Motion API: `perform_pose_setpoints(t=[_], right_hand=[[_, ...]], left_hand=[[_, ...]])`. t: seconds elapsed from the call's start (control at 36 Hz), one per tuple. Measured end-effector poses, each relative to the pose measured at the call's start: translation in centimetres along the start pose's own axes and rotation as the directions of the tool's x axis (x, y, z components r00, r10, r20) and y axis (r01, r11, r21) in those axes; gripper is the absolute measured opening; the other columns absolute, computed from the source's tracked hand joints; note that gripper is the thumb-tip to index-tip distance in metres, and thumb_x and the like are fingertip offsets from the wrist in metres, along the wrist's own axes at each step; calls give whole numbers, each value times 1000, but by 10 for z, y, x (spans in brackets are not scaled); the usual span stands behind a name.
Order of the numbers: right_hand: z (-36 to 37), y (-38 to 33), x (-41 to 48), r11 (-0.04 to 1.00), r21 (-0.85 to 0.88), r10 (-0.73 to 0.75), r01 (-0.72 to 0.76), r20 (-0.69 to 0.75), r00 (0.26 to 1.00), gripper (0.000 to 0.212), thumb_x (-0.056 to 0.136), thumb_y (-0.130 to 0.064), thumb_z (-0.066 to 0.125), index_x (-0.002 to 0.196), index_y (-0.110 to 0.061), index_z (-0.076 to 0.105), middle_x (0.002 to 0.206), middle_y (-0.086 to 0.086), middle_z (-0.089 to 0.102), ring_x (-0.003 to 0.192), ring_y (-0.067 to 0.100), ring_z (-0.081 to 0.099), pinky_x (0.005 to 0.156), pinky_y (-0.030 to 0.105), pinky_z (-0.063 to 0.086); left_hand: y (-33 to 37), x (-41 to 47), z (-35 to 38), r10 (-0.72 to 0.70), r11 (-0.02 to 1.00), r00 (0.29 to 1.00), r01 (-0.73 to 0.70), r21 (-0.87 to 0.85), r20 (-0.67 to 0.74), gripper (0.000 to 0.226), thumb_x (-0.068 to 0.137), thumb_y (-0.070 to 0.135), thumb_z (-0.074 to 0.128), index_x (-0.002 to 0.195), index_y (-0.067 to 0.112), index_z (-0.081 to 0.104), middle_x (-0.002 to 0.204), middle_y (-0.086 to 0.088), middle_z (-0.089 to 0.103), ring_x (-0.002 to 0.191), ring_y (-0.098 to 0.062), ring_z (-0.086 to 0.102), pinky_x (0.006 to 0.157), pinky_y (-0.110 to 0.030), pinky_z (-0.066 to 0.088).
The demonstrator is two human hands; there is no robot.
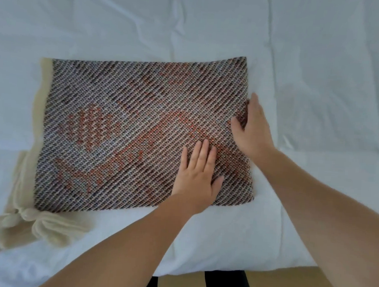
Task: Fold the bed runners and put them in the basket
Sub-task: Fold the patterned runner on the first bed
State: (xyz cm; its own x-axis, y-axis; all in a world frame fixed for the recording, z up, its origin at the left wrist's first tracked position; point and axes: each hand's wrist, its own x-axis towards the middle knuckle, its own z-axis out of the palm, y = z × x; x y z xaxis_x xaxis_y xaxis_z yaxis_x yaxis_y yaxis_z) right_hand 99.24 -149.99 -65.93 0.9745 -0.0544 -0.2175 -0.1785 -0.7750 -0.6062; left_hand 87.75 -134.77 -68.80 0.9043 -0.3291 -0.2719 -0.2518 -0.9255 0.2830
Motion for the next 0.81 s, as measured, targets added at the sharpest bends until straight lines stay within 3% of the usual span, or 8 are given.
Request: perform_pose_setpoints(t=[0.11, 0.19, 0.25, 0.31, 0.44, 0.61, 0.72, 0.81], right_hand=[[-19, -17, 49, 966, 192, 167, -173, 45, 985, 67, 86, -35, 57, 144, -17, 29, 98, -6, 58, 83, 9, 59, 67, 29, 49], [-32, -24, 72, 901, 292, 258, -320, 232, 938, 44, 79, -24, 65, 120, -13, 55, 98, -2, 63, 90, 16, 63, 73, 31, 51], [-39, -32, 76, 884, 313, 244, -348, 326, 913, 19, 77, -16, 66, 96, -15, 62, 96, 3, 68, 86, 19, 67, 65, 29, 54], [-44, -47, 76, 885, 320, 217, -339, 361, 907, 14, 75, -10, 64, 89, -13, 64, 89, 6, 70, 76, 20, 69, 54, 26, 53], [-45, -111, 68, 917, 330, 59, -222, 439, 897, 17, 76, -2, 58, 91, -5, 65, 81, 11, 71, 59, 21, 71, 49, 30, 56], [-30, -185, 55, 948, 268, 24, -171, 475, 879, 25, 78, -3, 57, 102, 5, 58, 88, 22, 69, 60, 33, 71, 58, 46, 60], [-17, -221, 45, 951, 264, 37, -164, 430, 902, 28, 76, -5, 57, 103, 4, 57, 97, 24, 67, 68, 37, 71, 62, 54, 59], [-1, -242, 38, 947, 279, 31, -158, 410, 911, 30, 78, -7, 56, 107, 0, 52, 94, 17, 61, 61, 32, 70, 54, 46, 59]], left_hand=[[14, 4, 0, 39, 998, 999, -38, -47, 19, 66, 97, 49, 9, 146, 11, -13, 155, -8, -17, 142, -23, -20, 114, -47, -13], [18, 4, -6, 40, 997, 998, -37, -66, 46, 67, 97, 47, 13, 146, 10, -13, 155, -7, -17, 141, -21, -22, 114, -43, -16], [22, 4, -12, 29, 997, 999, -26, -67, 46, 68, 96, 44, 19, 148, 7, -6, 158, -10, -10, 143, -23, -17, 114, -42, -14], [27, 4, -21, -31, 993, 999, 32, -115, 13, 70, 95, 44, 27, 149, 5, 3, 158, -12, 3, 144, -25, -5, 116, -40, -9], [48, 3, -48, -316, 873, 947, 268, -406, -54, 88, 86, 59, 42, 147, 5, 11, 155, -12, 18, 142, -25, 10, 115, -35, 3], [47, -13, -91, -546, 571, 838, 382, -727, 11, 101, 74, 68, 51, 148, 15, 8, 154, -2, 20, 139, -16, 22, 110, -30, 23], [25, -32, -118, -604, 417, 795, 379, -826, 60, 92, 70, 58, 62, 144, 23, 20, 142, 4, 39, 125, -14, 45, 103, -38, 41], [-2, -50, -128, -632, 423, 774, 394, -816, 46, 81, 74, 41, 63, 143, 24, 23, 138, 6, 44, 122, -13, 48, 102, -38, 43]])
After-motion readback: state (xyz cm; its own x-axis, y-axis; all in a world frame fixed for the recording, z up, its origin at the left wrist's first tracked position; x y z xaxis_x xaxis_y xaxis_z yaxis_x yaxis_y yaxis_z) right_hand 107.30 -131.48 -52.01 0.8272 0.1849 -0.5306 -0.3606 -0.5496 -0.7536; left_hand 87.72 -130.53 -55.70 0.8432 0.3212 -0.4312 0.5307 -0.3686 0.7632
